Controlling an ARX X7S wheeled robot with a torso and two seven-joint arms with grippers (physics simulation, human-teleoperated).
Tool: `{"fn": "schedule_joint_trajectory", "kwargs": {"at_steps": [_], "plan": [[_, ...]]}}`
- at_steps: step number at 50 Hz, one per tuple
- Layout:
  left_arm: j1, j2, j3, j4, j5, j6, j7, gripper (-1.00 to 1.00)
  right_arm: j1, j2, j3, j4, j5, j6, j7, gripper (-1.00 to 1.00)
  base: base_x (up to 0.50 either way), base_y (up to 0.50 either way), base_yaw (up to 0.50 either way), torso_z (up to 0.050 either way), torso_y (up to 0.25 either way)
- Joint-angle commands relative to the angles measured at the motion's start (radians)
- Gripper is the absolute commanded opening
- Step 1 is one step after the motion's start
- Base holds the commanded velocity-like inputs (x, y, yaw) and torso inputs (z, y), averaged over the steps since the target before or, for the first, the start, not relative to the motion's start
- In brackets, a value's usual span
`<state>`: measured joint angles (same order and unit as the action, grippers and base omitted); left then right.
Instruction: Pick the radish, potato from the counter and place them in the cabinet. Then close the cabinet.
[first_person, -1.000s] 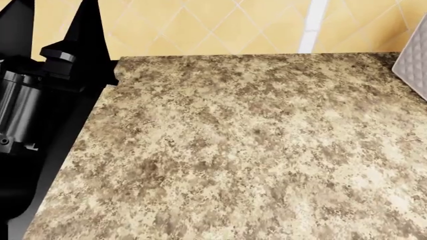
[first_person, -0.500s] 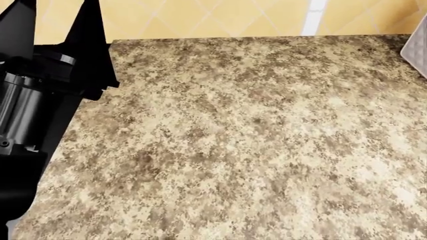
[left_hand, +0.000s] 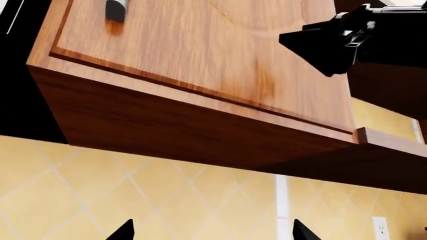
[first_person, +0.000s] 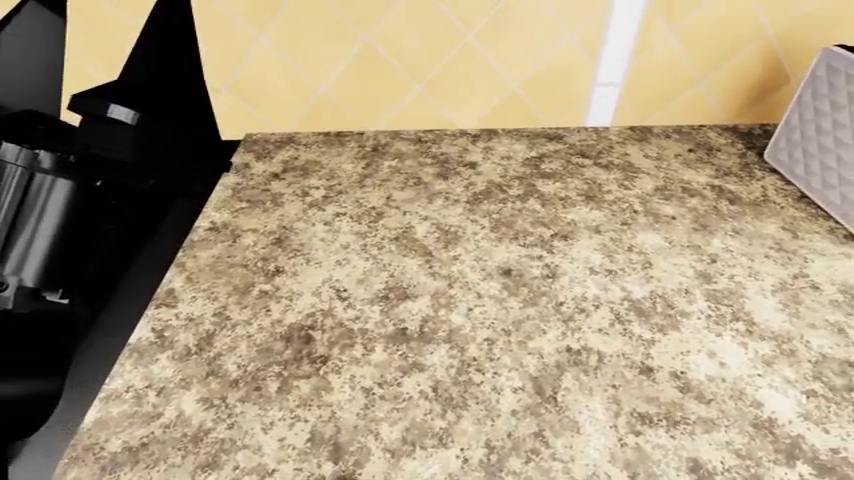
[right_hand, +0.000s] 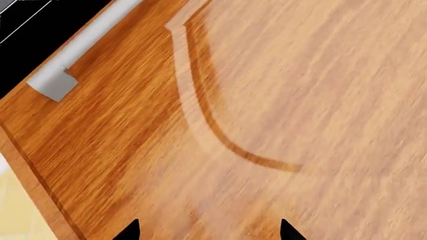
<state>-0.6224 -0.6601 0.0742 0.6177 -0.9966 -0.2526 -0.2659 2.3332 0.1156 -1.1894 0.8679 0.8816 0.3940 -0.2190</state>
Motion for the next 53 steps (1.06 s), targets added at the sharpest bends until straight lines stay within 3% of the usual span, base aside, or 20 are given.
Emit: {"fn": "schedule_joint_trajectory", "kwargs": {"at_steps": [1,13,25,37,53], "plan": [[-0.010,-0.003,-0.011,-0.002,-0.010,0.003,-0.009,1.00,-0.037,0.199,0.032,-0.324,0.043,0.153,0.119,1.00,0.00,0.00,0.00,0.000,0.000],[-0.033,-0.015,-0.039,0.000,-0.035,0.000,-0.038,1.00,-0.086,0.534,0.118,-0.792,0.196,0.340,0.344,1.00,0.00,0.00,0.00,0.000,0.000],[-0.036,-0.035,-0.067,0.006,-0.051,-0.004,-0.063,1.00,-0.164,0.853,0.222,-1.142,0.396,0.419,0.542,1.00,0.00,0.00,0.00,0.000,0.000],[-0.017,-0.055,-0.103,0.020,-0.052,-0.003,-0.106,1.00,-0.270,1.172,0.288,-1.376,0.544,0.363,0.645,1.00,0.00,0.00,0.00,0.000,0.000],[0.230,-0.090,-0.308,0.154,-0.040,0.070,-0.202,1.00,-0.322,1.454,0.310,-1.548,0.615,0.225,0.683,1.00,0.00,0.00,0.00,0.000,0.000]]}}
